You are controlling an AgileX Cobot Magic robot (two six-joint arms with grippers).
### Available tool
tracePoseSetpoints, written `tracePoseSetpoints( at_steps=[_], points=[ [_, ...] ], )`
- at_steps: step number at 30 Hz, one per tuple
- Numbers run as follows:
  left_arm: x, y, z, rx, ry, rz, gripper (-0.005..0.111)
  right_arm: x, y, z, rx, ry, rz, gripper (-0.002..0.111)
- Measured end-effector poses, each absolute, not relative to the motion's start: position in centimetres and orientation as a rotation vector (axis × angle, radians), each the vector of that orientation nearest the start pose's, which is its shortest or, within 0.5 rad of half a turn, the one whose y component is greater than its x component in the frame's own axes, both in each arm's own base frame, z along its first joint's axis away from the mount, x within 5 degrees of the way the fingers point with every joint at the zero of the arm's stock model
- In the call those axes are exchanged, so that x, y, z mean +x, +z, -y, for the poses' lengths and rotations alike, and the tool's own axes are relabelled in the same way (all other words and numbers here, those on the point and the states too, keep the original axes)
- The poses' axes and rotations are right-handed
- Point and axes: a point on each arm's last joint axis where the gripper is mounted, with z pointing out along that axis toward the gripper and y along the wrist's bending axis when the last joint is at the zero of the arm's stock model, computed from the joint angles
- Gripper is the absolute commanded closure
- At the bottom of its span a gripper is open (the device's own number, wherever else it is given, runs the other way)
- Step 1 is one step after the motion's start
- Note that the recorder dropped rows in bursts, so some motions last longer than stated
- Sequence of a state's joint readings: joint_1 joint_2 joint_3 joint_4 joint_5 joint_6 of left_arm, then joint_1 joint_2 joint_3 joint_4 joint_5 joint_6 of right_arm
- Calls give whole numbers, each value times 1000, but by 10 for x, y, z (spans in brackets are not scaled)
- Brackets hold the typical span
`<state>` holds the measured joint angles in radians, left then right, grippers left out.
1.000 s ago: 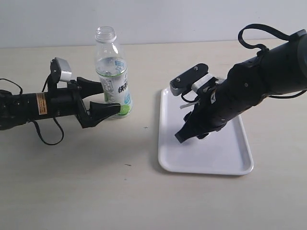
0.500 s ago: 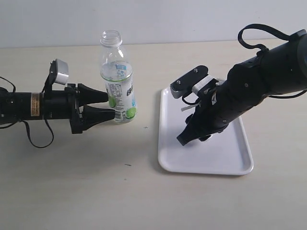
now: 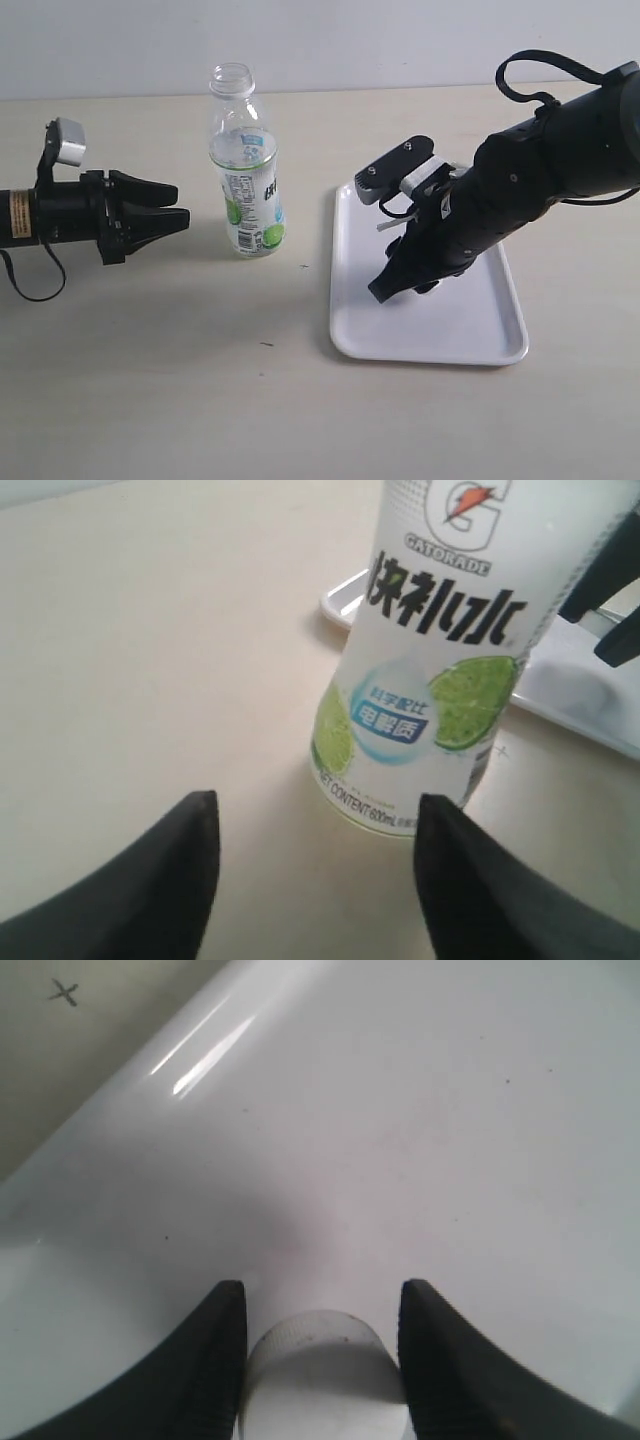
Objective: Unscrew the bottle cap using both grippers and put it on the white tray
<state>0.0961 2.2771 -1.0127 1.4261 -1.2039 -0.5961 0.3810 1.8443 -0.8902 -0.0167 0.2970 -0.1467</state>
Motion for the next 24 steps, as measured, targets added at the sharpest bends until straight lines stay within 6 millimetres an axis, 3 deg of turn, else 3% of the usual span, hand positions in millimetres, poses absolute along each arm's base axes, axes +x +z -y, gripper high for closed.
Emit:
tracePoseSetpoints(
  at_steps=[6,12,19,24],
  points=[
    [360,67,49,940,-941,-1722,67,305,124,-122,-733,55,-2636,108],
    [360,74,49,968,-937,-1707,106,304,123,-121,-736,53,-2645,108],
    [359,77,50,997,-937,-1698,107,304,121,-121,-739,52,-2656,108],
    [358,77,50,989,-945,-1706,107,302,121,-121,-744,49,-2675,94]
  ],
)
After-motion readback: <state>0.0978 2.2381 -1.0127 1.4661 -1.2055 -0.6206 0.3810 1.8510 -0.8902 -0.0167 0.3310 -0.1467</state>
